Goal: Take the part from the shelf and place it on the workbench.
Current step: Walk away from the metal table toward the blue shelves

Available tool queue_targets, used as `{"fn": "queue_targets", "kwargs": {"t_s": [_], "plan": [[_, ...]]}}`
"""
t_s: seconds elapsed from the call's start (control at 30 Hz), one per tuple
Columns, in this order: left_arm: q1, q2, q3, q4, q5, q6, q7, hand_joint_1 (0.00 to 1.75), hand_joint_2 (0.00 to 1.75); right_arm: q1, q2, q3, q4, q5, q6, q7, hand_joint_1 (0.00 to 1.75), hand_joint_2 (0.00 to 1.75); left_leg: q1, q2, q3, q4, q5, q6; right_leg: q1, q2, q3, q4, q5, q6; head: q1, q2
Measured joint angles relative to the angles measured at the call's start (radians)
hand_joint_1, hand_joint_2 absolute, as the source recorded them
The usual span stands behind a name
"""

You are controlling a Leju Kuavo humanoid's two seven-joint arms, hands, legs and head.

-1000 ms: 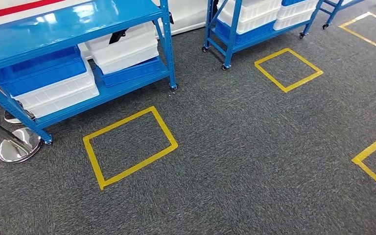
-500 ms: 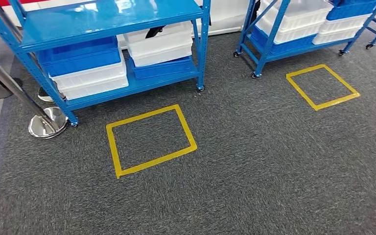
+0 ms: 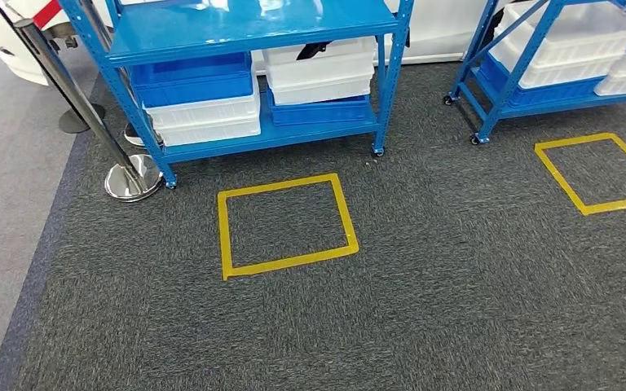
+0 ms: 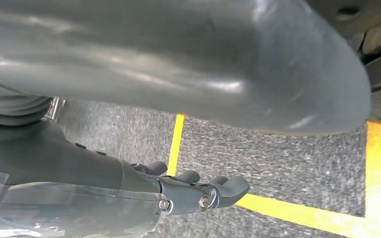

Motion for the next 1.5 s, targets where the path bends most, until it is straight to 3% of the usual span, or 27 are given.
{"fn": "queue_targets", "kwargs": {"t_s": [0.07,0.17,0.23,0.3,0.37,0.4,0.43,0.5,0.57,0.73,0.77,0.83,0.87,0.9,0.93,0.97,1.03,1.07,1.23,1.3,1.37,1.4,1.43,1.5], "plan": [[-0.003,-0.005,-0.001,0.000,-0.001,0.001,0.000,0.00,0.00,-0.001,0.000,0.000,0.000,0.001,0.004,0.003,0.00,0.00,-0.005,0.027,0.044,-0.086,0.025,0.015,0.004,-0.017,0.005,0.003,-0.005,0.010,0.003,0.000],[-0.001,-0.010,-0.001,0.000,-0.002,0.001,-0.002,0.00,0.00,-0.007,-0.001,0.000,0.000,0.002,0.010,0.004,0.00,0.00,-0.008,0.009,0.041,-0.096,0.027,0.035,0.005,-0.032,0.012,0.001,-0.008,0.026,0.006,0.000],[0.000,-0.015,-0.001,0.000,-0.003,0.000,-0.006,0.00,0.00,-0.007,-0.003,0.000,0.000,0.002,0.015,0.002,0.00,0.00,-0.003,-0.005,0.044,-0.104,0.034,0.050,0.001,0.007,0.002,0.031,-0.034,0.038,0.010,0.000],[-0.003,-0.018,-0.002,0.000,-0.004,-0.001,-0.015,0.00,0.00,-0.004,-0.006,-0.003,0.000,0.000,0.020,-0.003,0.00,0.00,-0.001,-0.018,0.043,-0.107,0.039,0.060,-0.003,0.063,-0.048,0.136,-0.095,0.044,0.016,0.000],[-0.004,-0.018,-0.002,0.000,-0.005,-0.002,-0.020,0.00,0.00,-0.002,-0.006,-0.010,0.000,-0.002,0.022,-0.008,0.00,0.00,-0.002,-0.032,0.040,-0.106,0.039,0.064,-0.004,0.080,-0.111,0.256,-0.141,0.047,0.019,0.000],[-0.004,-0.018,-0.002,0.000,-0.005,-0.003,-0.022,0.00,0.00,0.000,-0.006,-0.013,0.000,-0.002,0.023,-0.010,0.00,0.00,-0.003,-0.039,0.040,-0.106,0.038,0.064,-0.005,0.081,-0.127,0.280,-0.138,0.048,0.019,0.000],[-0.004,-0.018,-0.002,0.000,-0.005,-0.004,-0.023,0.00,0.00,0.001,-0.006,-0.016,0.000,-0.003,0.024,-0.011,0.00,0.00,-0.003,-0.046,0.041,-0.105,0.037,0.064,-0.006,0.081,-0.125,0.266,-0.114,0.049,0.019,0.000],[-0.003,-0.020,-0.003,0.000,-0.004,-0.006,-0.026,0.00,0.00,0.002,-0.008,-0.019,0.000,-0.003,0.026,-0.014,0.00,0.00,-0.003,-0.057,0.044,-0.101,0.033,0.058,-0.010,0.083,-0.076,0.148,-0.037,0.045,0.020,0.000],[-0.003,-0.021,-0.004,0.000,-0.003,-0.007,-0.028,0.00,0.00,0.001,-0.009,-0.021,0.000,-0.003,0.028,-0.015,0.00,0.00,-0.007,-0.064,0.043,-0.094,0.027,0.047,-0.008,0.089,-0.032,0.042,0.004,0.038,0.021,0.000],[-0.003,-0.022,-0.006,0.000,-0.003,-0.008,-0.028,0.00,0.00,0.000,-0.009,-0.025,0.000,-0.003,0.031,-0.017,0.00,0.00,-0.007,-0.060,0.033,-0.069,0.005,0.018,-0.007,0.086,-0.018,0.012,0.005,0.010,0.018,0.000],[-0.003,-0.022,-0.006,0.000,-0.003,-0.008,-0.028,0.00,0.00,0.001,-0.009,-0.025,0.000,-0.003,0.033,-0.017,0.00,0.00,-0.006,-0.053,0.015,-0.028,-0.018,0.014,-0.008,0.082,-0.015,0.010,0.005,0.004,0.014,0.000],[-0.003,-0.023,-0.006,0.000,-0.003,-0.009,-0.026,0.00,0.00,0.002,-0.009,-0.025,0.000,-0.004,0.038,-0.017,0.00,0.00,-0.005,-0.042,-0.052,0.106,-0.080,0.008,-0.006,0.077,-0.012,0.009,0.001,-0.003,0.007,0.000],[-0.002,-0.023,-0.005,0.000,-0.003,-0.009,-0.025,0.00,0.00,0.003,-0.009,-0.026,0.000,-0.004,0.041,-0.017,0.00,0.00,-0.004,-0.041,-0.085,0.167,-0.099,0.007,-0.005,0.075,-0.010,0.010,-0.001,-0.005,0.007,0.000],[-0.001,-0.023,-0.005,0.000,-0.003,-0.009,-0.024,0.00,0.00,0.003,-0.009,-0.026,0.000,-0.005,0.043,-0.016,0.00,0.00,-0.004,-0.040,-0.105,0.201,-0.101,0.007,-0.004,0.073,-0.006,0.010,-0.004,-0.006,0.007,0.000],[0.000,-0.023,-0.005,0.000,-0.003,-0.009,-0.023,0.00,0.00,0.003,-0.009,-0.026,0.000,-0.005,0.044,-0.016,0.00,0.00,-0.004,-0.040,-0.106,0.193,-0.080,0.009,-0.003,0.073,-0.001,0.010,-0.008,-0.005,0.007,0.000],[0.000,-0.023,-0.005,0.000,-0.003,-0.009,-0.022,0.00,0.00,0.003,-0.009,-0.026,0.000,-0.005,0.044,-0.015,0.00,0.00,-0.004,-0.039,-0.087,0.146,-0.043,0.012,-0.003,0.072,0.006,0.011,-0.013,-0.004,0.007,0.000],[0.000,-0.023,-0.005,0.000,-0.003,-0.009,-0.022,0.00,0.00,0.003,-0.009,-0.026,0.000,-0.005,0.045,-0.014,0.00,0.00,-0.007,-0.035,-0.026,0.007,0.027,0.020,-0.001,0.070,0.019,0.012,-0.024,0.003,0.007,0.000],[-0.001,-0.023,-0.005,0.000,-0.003,-0.009,-0.021,0.00,0.00,0.002,-0.009,-0.026,0.000,-0.005,0.046,-0.014,0.00,0.00,-0.009,-0.033,-0.003,-0.041,0.041,0.025,0.000,0.070,0.022,0.013,-0.028,0.008,0.007,0.000],[0.000,-0.025,-0.006,0.000,-0.003,-0.009,-0.019,0.00,0.00,0.000,-0.010,-0.026,0.000,-0.005,0.049,-0.014,0.00,0.00,-0.010,-0.037,0.020,-0.085,0.038,0.051,0.000,0.068,0.025,0.023,-0.048,0.034,0.010,0.000],[-0.001,-0.026,-0.006,0.000,-0.003,-0.010,-0.018,0.00,0.00,0.000,-0.010,-0.027,-0.001,-0.004,0.052,-0.014,0.00,0.00,-0.007,-0.037,0.029,-0.095,0.038,0.063,-0.002,0.073,-0.018,0.109,-0.093,0.041,0.014,0.000],[-0.002,-0.025,-0.006,0.000,-0.002,-0.010,-0.017,0.00,0.00,0.000,-0.010,-0.027,0.000,-0.004,0.055,-0.014,0.00,0.00,-0.009,-0.038,0.033,-0.096,0.033,0.069,-0.003,0.076,-0.100,0.243,-0.142,0.044,0.018,0.000],[-0.002,-0.025,-0.006,0.000,-0.002,-0.010,-0.016,0.00,0.00,0.001,-0.010,-0.027,0.000,-0.003,0.055,-0.014,0.00,0.00,-0.010,-0.039,0.035,-0.096,0.030,0.070,-0.003,0.077,-0.132,0.286,-0.147,0.044,0.018,0.000],[-0.002,-0.025,-0.006,0.000,-0.001,-0.010,-0.016,0.00,0.00,0.002,-0.010,-0.027,0.000,-0.002,0.056,-0.014,0.00,0.00,-0.010,-0.041,0.040,-0.096,0.025,0.070,-0.003,0.077,-0.146,0.293,-0.128,0.044,0.018,0.000],[-0.001,-0.025,-0.005,0.000,-0.001,-0.010,-0.016,0.00,0.00,0.004,-0.010,-0.027,0.000,-0.002,0.059,-0.014,0.00,0.00,-0.010,-0.045,0.055,-0.095,0.015,0.066,-0.003,0.077,-0.117,0.195,-0.042,0.039,0.018,0.000]]}}
